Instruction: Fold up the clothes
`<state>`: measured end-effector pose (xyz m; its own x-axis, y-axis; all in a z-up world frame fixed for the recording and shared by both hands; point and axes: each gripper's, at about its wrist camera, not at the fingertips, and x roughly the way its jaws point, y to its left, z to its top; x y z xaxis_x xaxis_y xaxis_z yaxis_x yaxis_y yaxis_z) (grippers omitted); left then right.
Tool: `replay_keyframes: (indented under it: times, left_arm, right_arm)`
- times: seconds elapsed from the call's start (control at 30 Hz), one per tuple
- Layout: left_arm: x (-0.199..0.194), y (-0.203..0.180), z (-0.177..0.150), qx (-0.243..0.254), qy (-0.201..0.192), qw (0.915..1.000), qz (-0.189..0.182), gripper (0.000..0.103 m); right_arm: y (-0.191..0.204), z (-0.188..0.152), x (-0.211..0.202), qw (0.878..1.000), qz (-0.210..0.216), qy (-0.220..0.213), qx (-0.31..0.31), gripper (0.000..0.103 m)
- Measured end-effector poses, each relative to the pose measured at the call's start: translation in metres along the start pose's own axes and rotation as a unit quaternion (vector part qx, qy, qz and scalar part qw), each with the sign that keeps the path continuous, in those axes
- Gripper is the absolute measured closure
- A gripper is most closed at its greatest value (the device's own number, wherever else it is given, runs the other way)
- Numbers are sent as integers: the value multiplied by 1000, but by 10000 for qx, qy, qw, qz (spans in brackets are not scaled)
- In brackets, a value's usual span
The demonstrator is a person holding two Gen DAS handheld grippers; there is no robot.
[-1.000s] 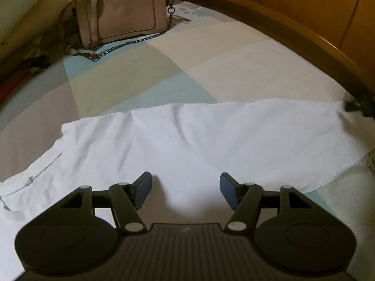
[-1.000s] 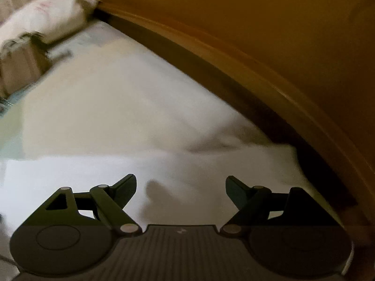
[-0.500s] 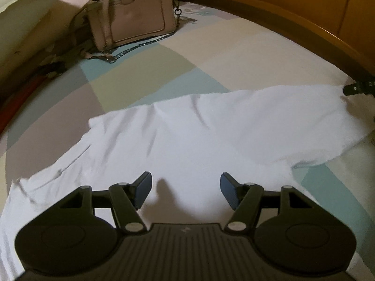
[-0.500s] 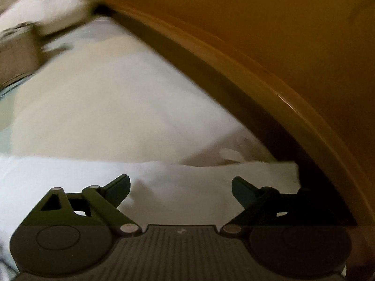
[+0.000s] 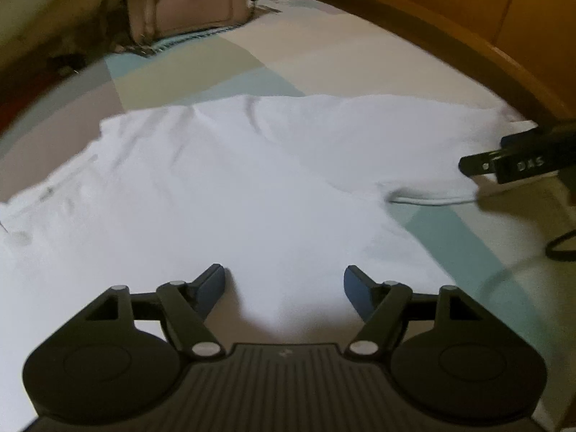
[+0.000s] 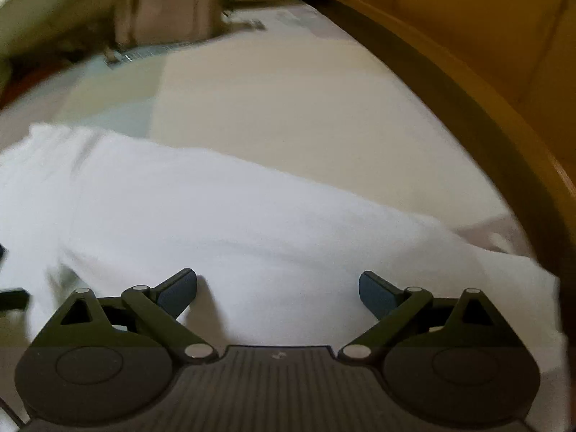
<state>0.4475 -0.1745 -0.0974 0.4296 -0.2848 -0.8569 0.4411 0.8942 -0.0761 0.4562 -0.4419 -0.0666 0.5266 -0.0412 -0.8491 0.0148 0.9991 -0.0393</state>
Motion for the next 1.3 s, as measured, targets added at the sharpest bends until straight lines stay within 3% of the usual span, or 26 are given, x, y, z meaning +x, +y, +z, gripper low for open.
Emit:
replay_keyframes:
  times: [0.07, 0.13, 0.2, 0.3, 0.37, 0.43, 0.57, 0.63, 0.77, 0.9, 1.03, 1.3]
  left_arm:
    - [-12, -1, -8, 15, 57, 9998, -169, 30]
    - [-28, 1, -19, 6, 42, 9999, -94, 29]
    - [-43, 11, -33, -79, 23, 9998, 154, 29]
    - [-57, 36, -49, -329, 121, 9967, 732, 29]
    - [-63, 54, -56, -419, 126, 9918, 1202, 30]
    - [-67, 73, -61, -532, 147, 9881, 1434, 30]
    - [-63, 92, -71, -395, 217, 9865, 1574, 29]
    - [-64, 94, -78, -376, 136, 9882, 1478, 29]
    - [-72, 97, -98, -587, 97, 9905, 1236, 28]
    - [-85, 101, -125, -978, 162, 9893, 1069, 24]
    - [-99, 96, -155, -1213, 232, 9872, 1014, 18]
    - [-120, 79, -187, -1933, 429, 9728, 1201, 16]
  right_arm:
    - [-12, -2, -6, 9998, 16, 136, 146, 4]
    - [-9, -5, -17, 9997, 102, 147, 160, 4]
    - [3, -7, -31, 9995, 299, 59, 47, 4]
    - [39, 0, -43, 9948, 967, -133, -292, 4]
    - [69, 3, -48, 9868, 1452, -254, -672, 3]
    - [101, 0, -55, 9744, 1861, -367, -1207, 3]
    - [164, -12, -50, 9456, 2269, -533, -2268, 3]
    - [184, -17, -40, 9397, 2312, -476, -2475, 3]
    - [199, -24, -16, 9408, 2290, -121, -2498, 2]
    - [202, -41, -8, 9328, 2149, -357, -2869, 0]
    - [202, -46, -9, 9340, 2140, -438, -2828, 0]
    - [204, -49, -12, 9386, 2015, -529, -2751, 0]
